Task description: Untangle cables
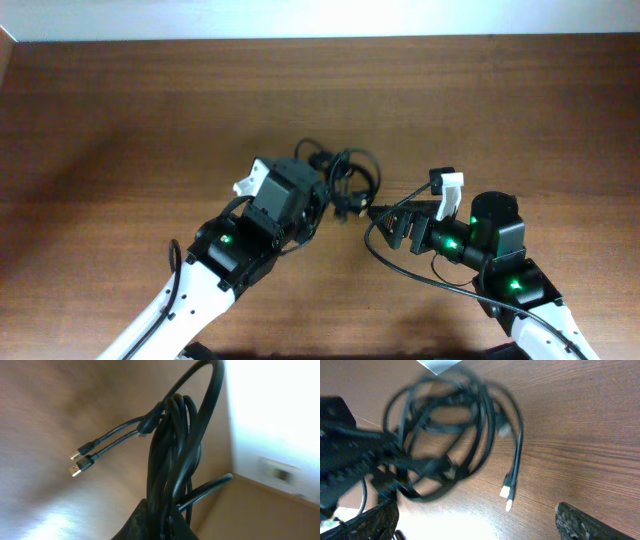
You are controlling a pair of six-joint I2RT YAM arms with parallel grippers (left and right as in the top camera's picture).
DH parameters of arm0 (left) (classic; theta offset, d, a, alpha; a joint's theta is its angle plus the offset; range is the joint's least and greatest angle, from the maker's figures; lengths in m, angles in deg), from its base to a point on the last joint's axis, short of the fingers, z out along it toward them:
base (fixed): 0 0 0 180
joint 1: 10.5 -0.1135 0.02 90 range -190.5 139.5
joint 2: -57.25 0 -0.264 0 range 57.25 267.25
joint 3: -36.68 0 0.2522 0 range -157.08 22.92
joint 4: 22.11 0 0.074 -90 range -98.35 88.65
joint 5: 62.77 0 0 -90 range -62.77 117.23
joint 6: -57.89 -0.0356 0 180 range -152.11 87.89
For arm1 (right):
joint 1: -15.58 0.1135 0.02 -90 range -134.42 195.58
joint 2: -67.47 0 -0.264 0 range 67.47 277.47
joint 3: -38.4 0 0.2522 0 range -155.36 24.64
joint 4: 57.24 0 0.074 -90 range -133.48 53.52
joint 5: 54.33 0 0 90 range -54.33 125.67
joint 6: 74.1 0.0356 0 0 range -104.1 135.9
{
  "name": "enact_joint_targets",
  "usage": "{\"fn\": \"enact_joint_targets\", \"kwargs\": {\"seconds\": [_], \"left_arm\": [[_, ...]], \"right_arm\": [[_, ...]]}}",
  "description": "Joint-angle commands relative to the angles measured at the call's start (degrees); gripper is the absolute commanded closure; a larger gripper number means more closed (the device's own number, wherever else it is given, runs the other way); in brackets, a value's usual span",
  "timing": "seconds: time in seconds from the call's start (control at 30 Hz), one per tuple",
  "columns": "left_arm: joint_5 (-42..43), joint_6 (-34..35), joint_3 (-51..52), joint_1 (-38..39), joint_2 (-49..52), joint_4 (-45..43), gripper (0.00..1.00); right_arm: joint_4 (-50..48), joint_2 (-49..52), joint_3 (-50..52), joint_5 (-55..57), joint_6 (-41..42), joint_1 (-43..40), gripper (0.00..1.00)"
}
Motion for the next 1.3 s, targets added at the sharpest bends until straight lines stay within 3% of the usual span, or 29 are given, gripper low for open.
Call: {"fn": "enact_joint_targets", "kwargs": {"seconds": [0.0, 0.17, 0.23, 0.27, 0.3, 0.37, 0.47, 0.7, 1.03, 1.1, 1.27], "left_arm": [[-5.8, -2.3, -0.8, -0.2, -1.3, 6.1, 1.00], [-10.4, -6.0, -0.8, -0.2, -1.0, 14.3, 1.00], [-10.3, -6.0, -0.7, -0.2, -0.6, 15.1, 0.92], [-10.3, -6.0, -0.7, -0.2, -0.4, 15.1, 0.81], [-10.1, -6.0, -0.7, -0.2, 0.1, 15.5, 0.62], [-10.1, -6.0, -0.7, -0.2, 0.7, 15.5, 0.39], [-10.1, -6.0, -0.7, -0.2, 1.6, 15.6, 0.27], [-10.4, -6.0, -0.7, -0.2, 1.8, 17.0, 0.23], [-12.1, -6.0, -0.7, -0.2, 1.8, 30.5, 0.18], [-12.1, -6.0, -0.7, -0.2, 1.9, 33.4, 0.09], [-13.6, -6.0, -0.7, -0.2, 2.8, 37.6, 0.02]], "right_arm": [[-0.2, -0.5, -0.4, -0.7, -0.2, 0.3, 0.01], [-0.2, -0.5, -0.4, -0.5, -0.2, 0.3, 0.01], [-0.2, -0.5, -0.4, -0.5, -0.2, 0.3, 0.01], [-0.2, -0.5, -0.4, -0.5, -0.2, 0.3, 0.01], [-0.3, -0.5, -0.4, -0.4, -0.2, 0.3, 0.01], [-0.6, -0.5, -0.4, -0.5, -0.2, 0.3, 0.01], [-0.6, -0.5, -0.4, -0.5, -0.2, 0.3, 0.01], [-0.6, -0.5, -0.4, -0.3, -0.2, 0.3, 0.01], [-0.6, -0.5, -0.4, -0.3, -0.2, 0.3, 0.01], [-0.6, -0.5, -0.4, -0.3, -0.2, 0.3, 0.01], [-0.6, -0.5, -0.4, -0.3, -0.2, 0.3, 0.01]]}}
